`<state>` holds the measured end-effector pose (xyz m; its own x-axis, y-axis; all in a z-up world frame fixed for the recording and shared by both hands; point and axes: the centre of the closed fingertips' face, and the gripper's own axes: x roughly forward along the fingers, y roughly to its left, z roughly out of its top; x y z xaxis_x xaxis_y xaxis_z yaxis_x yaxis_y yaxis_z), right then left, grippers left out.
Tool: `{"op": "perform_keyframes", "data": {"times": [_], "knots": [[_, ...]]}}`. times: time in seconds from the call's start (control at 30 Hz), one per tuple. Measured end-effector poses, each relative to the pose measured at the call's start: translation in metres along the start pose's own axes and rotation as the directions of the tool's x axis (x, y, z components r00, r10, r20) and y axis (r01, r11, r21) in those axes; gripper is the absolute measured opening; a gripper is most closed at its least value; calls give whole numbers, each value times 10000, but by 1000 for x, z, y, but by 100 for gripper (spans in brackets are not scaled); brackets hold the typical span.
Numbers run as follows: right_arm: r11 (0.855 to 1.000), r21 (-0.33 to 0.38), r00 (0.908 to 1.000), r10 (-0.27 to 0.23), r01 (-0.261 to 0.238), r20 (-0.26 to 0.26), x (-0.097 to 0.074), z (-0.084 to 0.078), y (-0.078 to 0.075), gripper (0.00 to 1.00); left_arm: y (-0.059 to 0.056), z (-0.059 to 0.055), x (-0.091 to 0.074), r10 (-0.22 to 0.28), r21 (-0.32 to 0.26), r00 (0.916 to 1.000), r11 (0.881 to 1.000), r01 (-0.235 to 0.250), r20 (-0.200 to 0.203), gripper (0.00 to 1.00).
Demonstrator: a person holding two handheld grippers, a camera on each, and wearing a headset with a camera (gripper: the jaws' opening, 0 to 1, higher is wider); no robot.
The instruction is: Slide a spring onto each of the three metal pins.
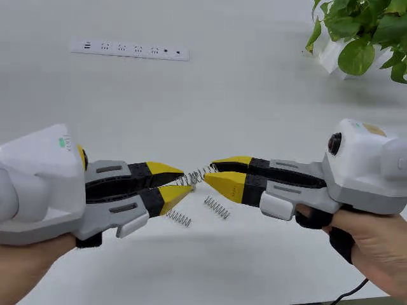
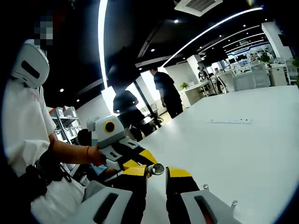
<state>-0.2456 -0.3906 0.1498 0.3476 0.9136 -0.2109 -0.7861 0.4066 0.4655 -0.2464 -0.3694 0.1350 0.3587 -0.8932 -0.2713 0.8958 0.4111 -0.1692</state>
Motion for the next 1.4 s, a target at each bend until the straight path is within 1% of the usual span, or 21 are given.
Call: {"op": "perform_keyframes", "data": {"times": [0.13, 0.4, 0.47, 0.67, 0.77, 0.8, 0.87, 0.97, 1.13, 1.4], "knots": [[10000, 60, 9999, 77, -77, 77, -1, 1, 0, 8, 0, 1, 0, -8, -32, 10000, 10000, 8, 43, 7], [9998, 137, 9998, 146, -148, 135, 0, 3, 5, 7, -2, 0, 2, -85, -49, 10000, 10000, 85, 35, 8], [9999, 50, 9999, 140, -141, 92, 1, 4, 8, 7, -3, 0, 2, -99, -27, 9999, 9999, 99, 27, 8], [9997, -135, 9998, 202, -202, 8, 1, 5, 8, 7, -5, -1, 3, -177, -59, 9998, 9998, 177, 13, 8], [9990, -381, 9996, 207, -213, -165, 2, 4, 11, 7, -7, -3, 3, -205, 3, 9998, 9998, 205, -44, 8], [9982, -561, 9994, 210, -225, -279, 2, 4, 13, 6, -7, -3, 3, -220, 26, 9997, 9998, 220, -70, 8], [9980, -567, 9992, 276, -291, -279, 0, 4, 11, 6, -7, -4, 3, -234, 51, 9997, 9997, 234, -72, 8], [9961, -818, 9984, 301, -339, -470, 2, 4, 14, 6, -9, -5, 4, -280, 77, 9995, 9996, 281, -121, 8], [9952, -888, 9976, 354, -406, -597, 5, 5, 19, 6, -12, -8, 5, -374, 340, 9990, 9987, 383, -258, 8], [9938, -1026, 9961, 347, -430, -813, 6, 6, 24, 6, -14, -9, 7, -423, 663, 9981, 9968, 452, -440, 7]]}}
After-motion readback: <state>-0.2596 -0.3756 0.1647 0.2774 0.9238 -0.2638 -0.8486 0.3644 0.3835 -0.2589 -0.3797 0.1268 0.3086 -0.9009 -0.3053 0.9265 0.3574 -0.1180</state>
